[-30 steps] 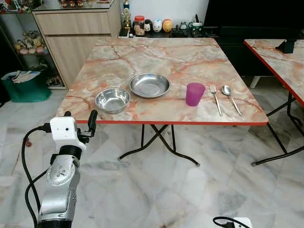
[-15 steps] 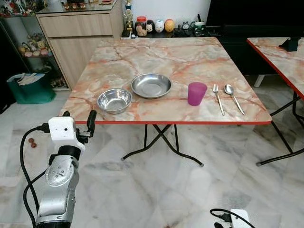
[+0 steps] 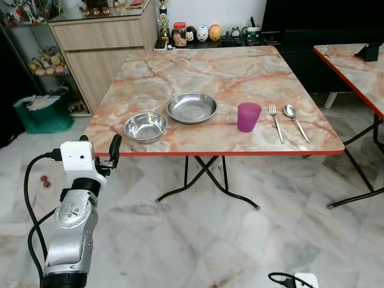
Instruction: Setting the table
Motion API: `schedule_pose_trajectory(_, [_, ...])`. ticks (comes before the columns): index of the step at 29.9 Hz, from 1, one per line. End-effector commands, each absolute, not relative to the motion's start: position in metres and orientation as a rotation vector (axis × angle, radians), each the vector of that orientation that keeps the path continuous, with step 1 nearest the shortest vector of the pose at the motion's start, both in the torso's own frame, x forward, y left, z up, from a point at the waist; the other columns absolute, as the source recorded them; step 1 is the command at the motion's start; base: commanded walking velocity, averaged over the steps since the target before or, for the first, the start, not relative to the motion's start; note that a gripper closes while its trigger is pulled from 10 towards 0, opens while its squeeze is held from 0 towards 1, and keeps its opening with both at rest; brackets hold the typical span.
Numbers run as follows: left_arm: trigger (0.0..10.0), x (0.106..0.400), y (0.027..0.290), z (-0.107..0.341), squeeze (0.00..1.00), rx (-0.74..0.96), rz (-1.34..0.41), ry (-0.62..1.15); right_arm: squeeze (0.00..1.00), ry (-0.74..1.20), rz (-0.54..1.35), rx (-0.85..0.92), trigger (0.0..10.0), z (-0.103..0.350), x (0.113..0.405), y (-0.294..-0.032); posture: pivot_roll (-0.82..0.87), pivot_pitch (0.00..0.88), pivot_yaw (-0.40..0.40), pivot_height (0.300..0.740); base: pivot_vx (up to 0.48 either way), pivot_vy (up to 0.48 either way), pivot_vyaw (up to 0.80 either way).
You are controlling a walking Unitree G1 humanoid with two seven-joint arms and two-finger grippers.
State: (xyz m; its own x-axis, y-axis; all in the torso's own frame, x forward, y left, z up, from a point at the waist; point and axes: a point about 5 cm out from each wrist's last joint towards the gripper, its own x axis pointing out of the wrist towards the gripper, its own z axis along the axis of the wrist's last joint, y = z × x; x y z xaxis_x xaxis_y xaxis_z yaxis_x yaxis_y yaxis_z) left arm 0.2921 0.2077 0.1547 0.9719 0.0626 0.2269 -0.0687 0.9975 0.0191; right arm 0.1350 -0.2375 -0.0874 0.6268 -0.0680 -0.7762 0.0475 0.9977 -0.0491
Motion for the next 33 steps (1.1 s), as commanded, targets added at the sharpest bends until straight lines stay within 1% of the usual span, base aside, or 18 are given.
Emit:
schedule_pose_trajectory(1, [10.0,0.293,0.206,0.151,0.00,0.003,0.077,-0.223,0.00,0.855,-0.041,-0.042,10.0,-0.082,0.144,-0.240,-0.03,0.000,-0.046,0.740,0.000,0.000,0.00])
schedule_pose_trajectory(2, [10.0,0.293,0.206,0.151,0.00,0.003,0.077,-0.223,0.00,0.855,-0.041,-0.042,10.0,-0.082,0.144,-0.240,-0.03,0.000,-0.046,0.740,0.000,0.000,0.00])
schedule_pose_trajectory(4, [10.0,0.295,0.198,0.150,0.00,-0.014,0.067,-0.225,0.00,0.817,-0.064,-0.037,10.0,-0.077,0.154,-0.245,-0.04,0.000,-0.042,0.740,0.000,0.000,0.00])
schedule_pose_trajectory(9, [10.0,0.296,0.197,0.152,0.00,-0.011,0.049,-0.233,0.00,0.809,-0.098,-0.020,10.0,-0.075,0.157,-0.248,-0.01,0.000,-0.053,0.740,0.000,0.000,0.00])
schedule_pose_trajectory(14, [10.0,0.293,0.202,0.152,0.00,-0.003,0.065,-0.229,0.00,0.820,-0.074,-0.011,10.0,-0.077,0.160,-0.237,0.00,0.000,-0.041,0.740,0.000,0.000,0.00])
schedule_pose_trajectory(18, [10.0,0.290,0.200,0.150,0.00,0.005,0.056,-0.221,0.00,0.824,-0.064,0.002,10.0,-0.079,0.161,-0.230,0.01,0.000,-0.030,0.740,0.000,0.000,0.00])
schedule_pose_trajectory(24, [10.0,0.290,0.200,0.152,0.00,0.004,0.046,-0.227,0.00,0.818,-0.064,0.011,10.0,-0.078,0.167,-0.224,0.00,0.000,-0.013,0.740,0.249,0.000,0.00])
schedule_pose_trajectory(33, [10.0,0.290,0.202,0.155,0.00,0.010,0.042,-0.233,0.00,0.837,-0.093,0.026,10.0,-0.081,0.164,-0.224,0.01,0.000,-0.009,0.740,0.280,0.000,0.00])
